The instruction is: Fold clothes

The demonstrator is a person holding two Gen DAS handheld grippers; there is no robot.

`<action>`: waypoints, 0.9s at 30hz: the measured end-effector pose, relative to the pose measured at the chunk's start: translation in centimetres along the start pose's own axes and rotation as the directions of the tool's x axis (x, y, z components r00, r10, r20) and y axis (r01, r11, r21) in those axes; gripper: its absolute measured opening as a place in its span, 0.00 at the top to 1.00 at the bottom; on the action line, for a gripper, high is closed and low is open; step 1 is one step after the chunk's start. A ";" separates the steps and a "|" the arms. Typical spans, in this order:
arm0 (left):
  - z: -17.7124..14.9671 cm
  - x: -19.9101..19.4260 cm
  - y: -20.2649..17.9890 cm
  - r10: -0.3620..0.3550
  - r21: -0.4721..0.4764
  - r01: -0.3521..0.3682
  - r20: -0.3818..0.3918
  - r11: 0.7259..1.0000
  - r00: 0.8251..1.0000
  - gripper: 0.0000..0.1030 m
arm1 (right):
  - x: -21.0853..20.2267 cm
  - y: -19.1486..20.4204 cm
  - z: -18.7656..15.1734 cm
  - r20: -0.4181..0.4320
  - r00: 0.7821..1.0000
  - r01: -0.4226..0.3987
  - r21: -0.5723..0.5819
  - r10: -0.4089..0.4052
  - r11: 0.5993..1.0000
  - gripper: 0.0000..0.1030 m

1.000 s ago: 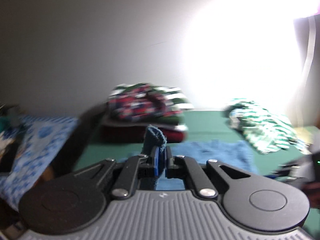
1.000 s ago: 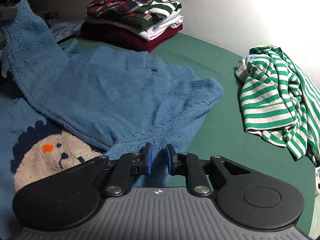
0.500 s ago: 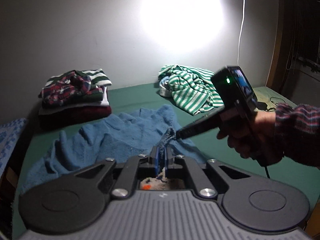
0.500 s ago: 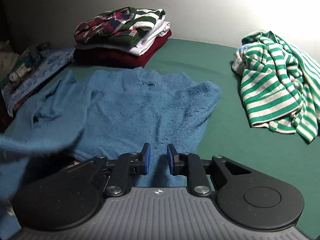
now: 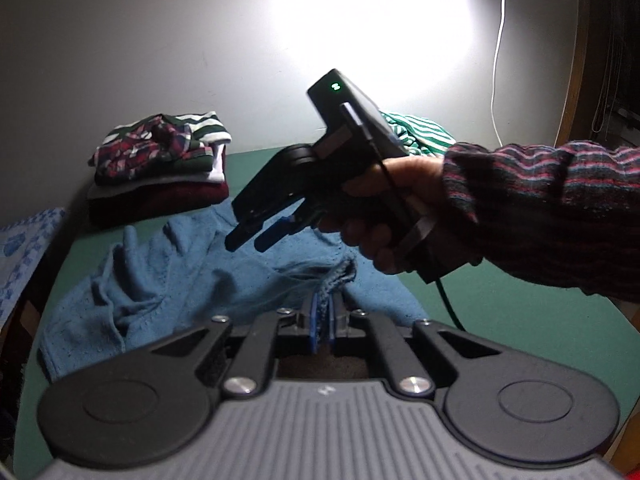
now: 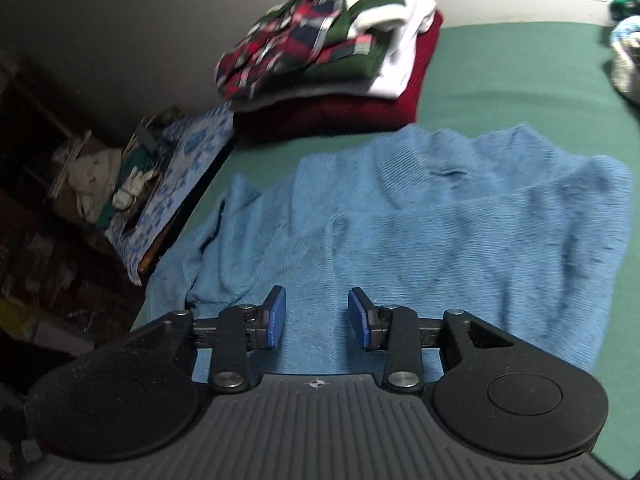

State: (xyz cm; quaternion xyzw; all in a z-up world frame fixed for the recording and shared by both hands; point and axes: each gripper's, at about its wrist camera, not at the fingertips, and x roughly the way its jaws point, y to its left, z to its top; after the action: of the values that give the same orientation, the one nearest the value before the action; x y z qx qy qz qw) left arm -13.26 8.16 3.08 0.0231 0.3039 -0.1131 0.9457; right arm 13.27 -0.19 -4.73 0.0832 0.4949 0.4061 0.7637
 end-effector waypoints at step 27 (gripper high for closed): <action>0.3 -2.5 0.8 -0.164 -0.001 0.164 -0.024 0.986 0.986 0.99 | -3.6 -1.6 -5.0 0.070 0.998 0.002 0.078 -0.008 0.997 0.74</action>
State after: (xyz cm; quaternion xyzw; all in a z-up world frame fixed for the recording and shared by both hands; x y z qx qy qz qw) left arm -14.83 9.39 4.76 0.0000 0.3162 -0.1907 0.9293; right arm 9.39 -5.14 -5.60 0.1258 0.4834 0.3814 0.7779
